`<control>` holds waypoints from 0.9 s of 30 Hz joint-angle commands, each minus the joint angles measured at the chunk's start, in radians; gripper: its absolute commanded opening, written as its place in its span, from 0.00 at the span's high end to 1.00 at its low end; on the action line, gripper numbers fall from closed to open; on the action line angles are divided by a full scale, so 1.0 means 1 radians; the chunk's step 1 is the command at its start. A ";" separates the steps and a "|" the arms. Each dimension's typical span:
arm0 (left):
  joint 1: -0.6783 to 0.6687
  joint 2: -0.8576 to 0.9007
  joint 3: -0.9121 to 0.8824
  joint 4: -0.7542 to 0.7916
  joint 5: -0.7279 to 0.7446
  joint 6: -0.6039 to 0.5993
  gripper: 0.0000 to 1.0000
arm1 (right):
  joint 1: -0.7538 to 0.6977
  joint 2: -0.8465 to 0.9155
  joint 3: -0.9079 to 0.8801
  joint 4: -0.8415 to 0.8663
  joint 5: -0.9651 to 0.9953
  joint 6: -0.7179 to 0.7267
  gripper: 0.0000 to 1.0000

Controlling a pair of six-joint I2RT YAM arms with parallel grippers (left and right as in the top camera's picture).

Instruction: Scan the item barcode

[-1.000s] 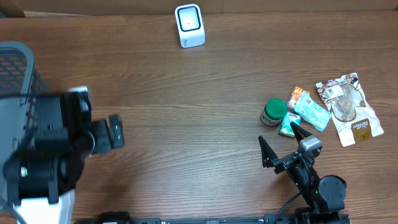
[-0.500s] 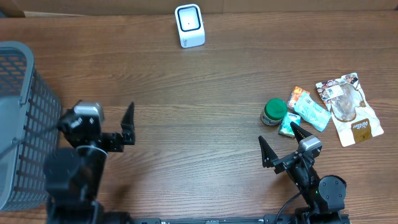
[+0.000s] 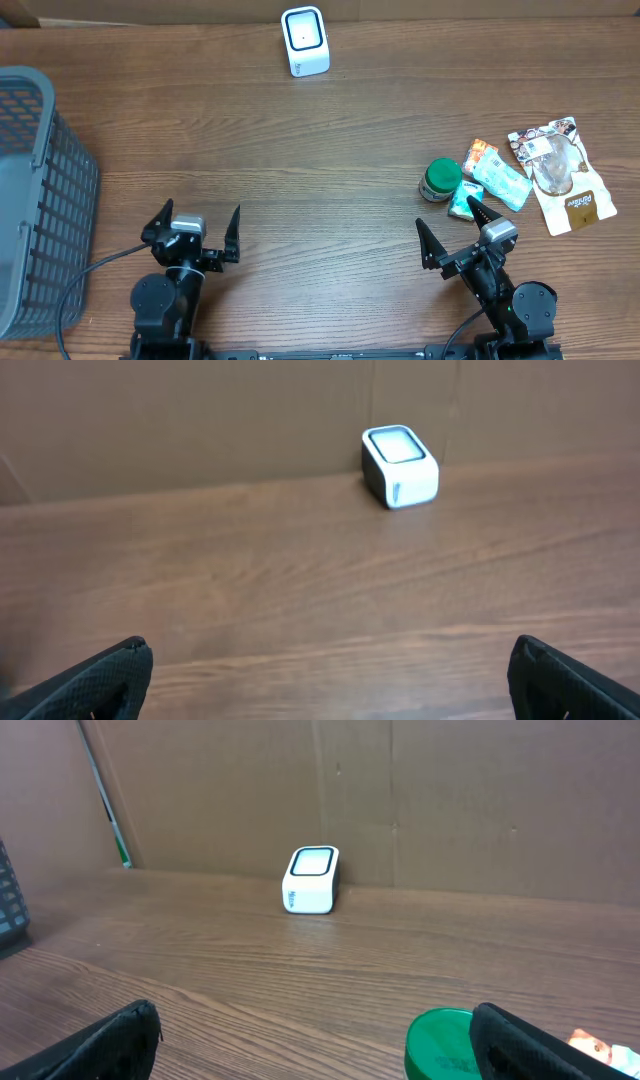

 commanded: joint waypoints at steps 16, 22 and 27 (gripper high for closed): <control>-0.025 -0.200 -0.101 0.002 0.010 -0.011 0.01 | 0.005 -0.010 -0.010 0.006 -0.005 0.006 0.00; -0.026 -0.198 -0.101 0.002 0.011 -0.011 0.00 | 0.005 -0.010 -0.010 0.006 -0.005 0.007 0.00; -0.026 -0.198 -0.101 0.002 0.011 -0.011 0.00 | 0.005 -0.010 -0.010 0.006 -0.005 0.006 0.00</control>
